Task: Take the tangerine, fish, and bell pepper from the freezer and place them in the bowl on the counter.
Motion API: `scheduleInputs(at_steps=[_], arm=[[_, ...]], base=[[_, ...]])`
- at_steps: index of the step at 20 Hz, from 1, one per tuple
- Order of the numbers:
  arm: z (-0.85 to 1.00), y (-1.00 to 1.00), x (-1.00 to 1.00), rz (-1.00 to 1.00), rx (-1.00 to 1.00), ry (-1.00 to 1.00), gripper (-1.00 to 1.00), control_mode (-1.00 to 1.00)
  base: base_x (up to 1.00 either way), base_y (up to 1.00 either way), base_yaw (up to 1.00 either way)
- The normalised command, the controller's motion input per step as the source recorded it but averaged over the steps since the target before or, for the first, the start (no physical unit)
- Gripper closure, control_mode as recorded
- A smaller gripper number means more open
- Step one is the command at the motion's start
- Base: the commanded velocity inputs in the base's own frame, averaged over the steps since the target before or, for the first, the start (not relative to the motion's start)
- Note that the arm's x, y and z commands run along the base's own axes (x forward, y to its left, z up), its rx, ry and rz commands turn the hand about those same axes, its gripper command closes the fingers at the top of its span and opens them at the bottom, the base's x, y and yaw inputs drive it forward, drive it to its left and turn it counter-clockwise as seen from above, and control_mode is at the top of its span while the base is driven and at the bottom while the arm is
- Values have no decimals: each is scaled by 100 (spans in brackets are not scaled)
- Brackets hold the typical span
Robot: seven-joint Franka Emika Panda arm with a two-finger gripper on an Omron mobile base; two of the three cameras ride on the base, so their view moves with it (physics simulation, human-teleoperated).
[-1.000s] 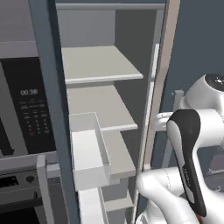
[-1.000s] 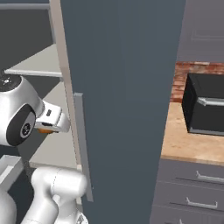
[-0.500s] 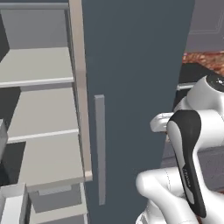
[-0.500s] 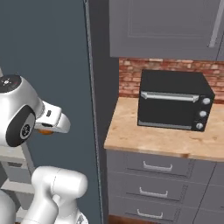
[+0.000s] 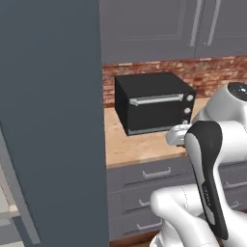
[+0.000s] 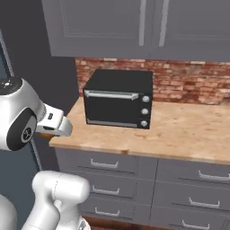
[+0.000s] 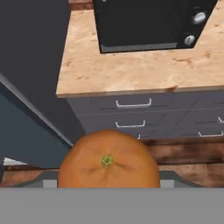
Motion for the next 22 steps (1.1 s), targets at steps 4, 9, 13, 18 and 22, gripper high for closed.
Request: scheduleInputs(at_steps=[4,9,13,18,22], arm=[[0,0,0,0,0,0,100,100],[0,0,0,0,0,0,100,100],[0,0,0,0,0,0,100,100],[0,0,0,0,0,0,100,100],[0,0,0,0,0,0,100,100]], base=[[6,-100,-2],[22,-100,0],[31,-100,0],[43,-100,0],[48,-100,0]])
